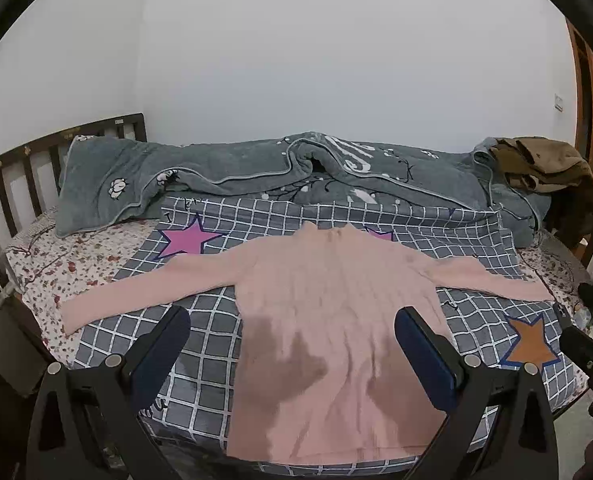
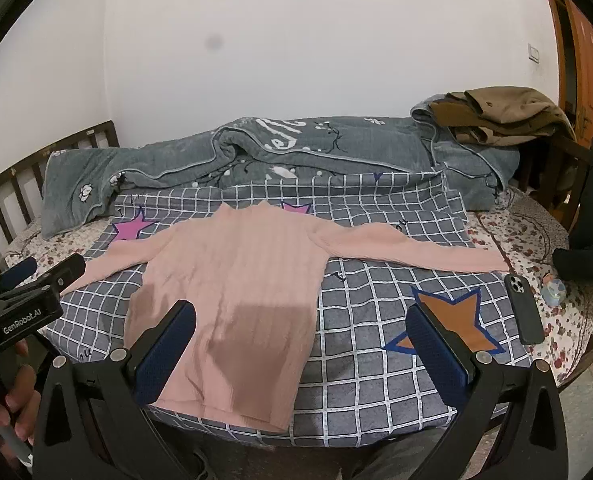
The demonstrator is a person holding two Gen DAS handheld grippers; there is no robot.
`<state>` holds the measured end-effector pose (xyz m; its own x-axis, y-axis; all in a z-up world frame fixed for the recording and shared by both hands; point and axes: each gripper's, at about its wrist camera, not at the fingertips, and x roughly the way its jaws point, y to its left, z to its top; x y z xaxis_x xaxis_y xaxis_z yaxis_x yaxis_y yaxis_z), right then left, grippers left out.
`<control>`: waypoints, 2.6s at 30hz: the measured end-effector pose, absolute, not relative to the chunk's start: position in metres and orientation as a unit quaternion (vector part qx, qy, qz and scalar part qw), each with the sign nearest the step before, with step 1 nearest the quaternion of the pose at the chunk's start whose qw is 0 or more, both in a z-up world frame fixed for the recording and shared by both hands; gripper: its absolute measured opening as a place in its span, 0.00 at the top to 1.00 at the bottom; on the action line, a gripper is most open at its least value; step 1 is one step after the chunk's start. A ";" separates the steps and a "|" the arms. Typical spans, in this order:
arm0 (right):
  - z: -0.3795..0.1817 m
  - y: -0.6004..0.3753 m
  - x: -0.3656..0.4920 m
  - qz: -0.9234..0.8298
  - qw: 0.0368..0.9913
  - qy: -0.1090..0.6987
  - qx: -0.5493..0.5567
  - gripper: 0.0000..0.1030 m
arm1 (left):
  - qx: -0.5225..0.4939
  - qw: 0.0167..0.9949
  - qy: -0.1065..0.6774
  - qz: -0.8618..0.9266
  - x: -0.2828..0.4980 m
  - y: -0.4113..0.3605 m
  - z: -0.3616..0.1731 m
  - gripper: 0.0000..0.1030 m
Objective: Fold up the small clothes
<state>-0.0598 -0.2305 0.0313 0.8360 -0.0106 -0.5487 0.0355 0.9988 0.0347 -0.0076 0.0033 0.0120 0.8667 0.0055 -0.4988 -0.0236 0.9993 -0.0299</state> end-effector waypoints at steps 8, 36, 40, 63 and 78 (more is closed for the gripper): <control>0.032 -0.230 -0.060 -0.010 0.958 0.287 0.023 0.00 | -0.020 0.967 0.255 0.004 -0.010 0.002 0.015 0.00; 0.031 -0.236 -0.063 -0.005 0.958 0.286 0.035 0.00 | -0.020 0.968 0.249 0.002 -0.011 0.001 0.013 0.00; 0.031 -0.235 -0.062 -0.005 0.958 0.285 0.035 0.00 | -0.020 0.968 0.249 0.002 -0.011 0.000 0.013 0.00; 0.033 -0.234 -0.059 -0.004 0.958 0.283 0.032 0.00 | -0.024 0.968 0.249 0.001 -0.012 0.002 0.014 0.00; 0.032 -0.228 -0.063 0.004 0.958 0.283 0.033 0.00 | -0.023 0.965 0.262 0.001 -0.012 0.009 0.014 0.00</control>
<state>-0.0635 -0.2281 0.0319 0.8394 0.0271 -0.5428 0.0107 0.9977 0.0665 -0.0116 0.0089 0.0139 0.8629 -0.0108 -0.5052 -0.0128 0.9990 -0.0432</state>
